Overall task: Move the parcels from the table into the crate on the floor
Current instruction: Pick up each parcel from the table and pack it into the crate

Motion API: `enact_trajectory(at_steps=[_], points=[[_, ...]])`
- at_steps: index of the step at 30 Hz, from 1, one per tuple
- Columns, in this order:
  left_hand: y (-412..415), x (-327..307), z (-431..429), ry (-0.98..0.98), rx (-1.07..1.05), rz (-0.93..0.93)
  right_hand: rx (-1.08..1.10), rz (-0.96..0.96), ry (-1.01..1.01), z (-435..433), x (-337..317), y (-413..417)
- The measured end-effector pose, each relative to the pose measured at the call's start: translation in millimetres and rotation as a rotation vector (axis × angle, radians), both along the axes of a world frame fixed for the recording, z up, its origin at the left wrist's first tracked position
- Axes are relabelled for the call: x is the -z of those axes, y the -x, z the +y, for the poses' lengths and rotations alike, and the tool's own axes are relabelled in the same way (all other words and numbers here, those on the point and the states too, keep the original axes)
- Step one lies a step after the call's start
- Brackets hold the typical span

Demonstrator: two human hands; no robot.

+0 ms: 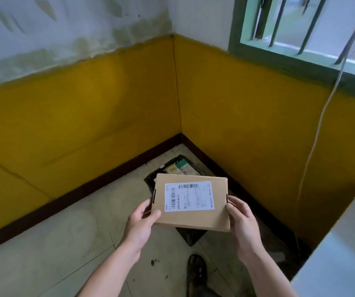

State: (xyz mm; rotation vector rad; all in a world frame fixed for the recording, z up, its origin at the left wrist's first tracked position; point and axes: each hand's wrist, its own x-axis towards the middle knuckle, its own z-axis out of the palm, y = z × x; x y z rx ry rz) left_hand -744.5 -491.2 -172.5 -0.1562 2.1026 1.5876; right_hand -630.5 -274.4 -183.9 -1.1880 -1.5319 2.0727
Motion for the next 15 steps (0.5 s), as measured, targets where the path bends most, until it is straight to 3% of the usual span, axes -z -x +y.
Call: enact_trajectory(at_steps=[15], points=[[228, 70, 66, 0.364, 0.228, -0.126, 0.141, -0.264, 0.122, 23, 81, 194]])
